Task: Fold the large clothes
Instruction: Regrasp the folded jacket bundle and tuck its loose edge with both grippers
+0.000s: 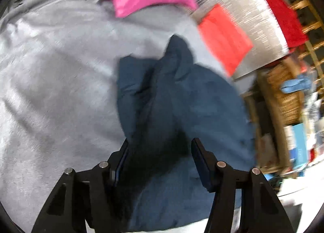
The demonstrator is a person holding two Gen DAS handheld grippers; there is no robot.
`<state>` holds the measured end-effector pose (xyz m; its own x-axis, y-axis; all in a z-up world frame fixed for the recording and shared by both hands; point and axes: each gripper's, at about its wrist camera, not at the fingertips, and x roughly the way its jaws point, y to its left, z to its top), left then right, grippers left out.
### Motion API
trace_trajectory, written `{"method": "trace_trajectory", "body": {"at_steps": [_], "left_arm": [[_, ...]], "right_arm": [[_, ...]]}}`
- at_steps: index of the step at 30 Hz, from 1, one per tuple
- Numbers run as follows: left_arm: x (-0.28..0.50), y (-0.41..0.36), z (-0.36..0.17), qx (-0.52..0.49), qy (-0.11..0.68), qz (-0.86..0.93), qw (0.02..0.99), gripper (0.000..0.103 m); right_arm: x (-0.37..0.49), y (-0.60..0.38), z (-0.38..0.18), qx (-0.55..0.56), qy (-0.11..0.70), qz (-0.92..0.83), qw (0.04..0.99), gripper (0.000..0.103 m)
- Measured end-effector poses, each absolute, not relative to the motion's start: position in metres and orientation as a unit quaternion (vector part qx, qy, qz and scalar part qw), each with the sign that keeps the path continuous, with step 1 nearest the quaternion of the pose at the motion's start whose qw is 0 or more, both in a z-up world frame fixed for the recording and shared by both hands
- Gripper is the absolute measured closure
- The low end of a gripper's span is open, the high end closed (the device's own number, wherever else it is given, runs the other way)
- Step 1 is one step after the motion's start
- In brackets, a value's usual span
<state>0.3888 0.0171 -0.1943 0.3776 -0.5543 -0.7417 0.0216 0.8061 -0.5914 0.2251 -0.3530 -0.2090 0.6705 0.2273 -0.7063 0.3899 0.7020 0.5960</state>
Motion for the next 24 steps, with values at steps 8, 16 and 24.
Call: {"method": "trace_trajectory", "body": {"at_steps": [8, 16, 24], "left_arm": [[0.35, 0.041, -0.175, -0.263, 0.515, -0.148, 0.802, 0.03], [0.283, 0.042, -0.149, -0.164, 0.468, -0.13, 0.859, 0.019], [0.283, 0.051, -0.197, -0.303, 0.535, -0.146, 0.775, 0.019]], "right_arm": [[0.184, -0.373, -0.186, 0.429, 0.375, -0.057, 0.82, 0.031], [0.131, -0.367, -0.167, 0.481, 0.324, -0.062, 0.812, 0.026], [0.118, -0.322, -0.188, 0.507, 0.34, -0.01, 0.792, 0.021]]}}
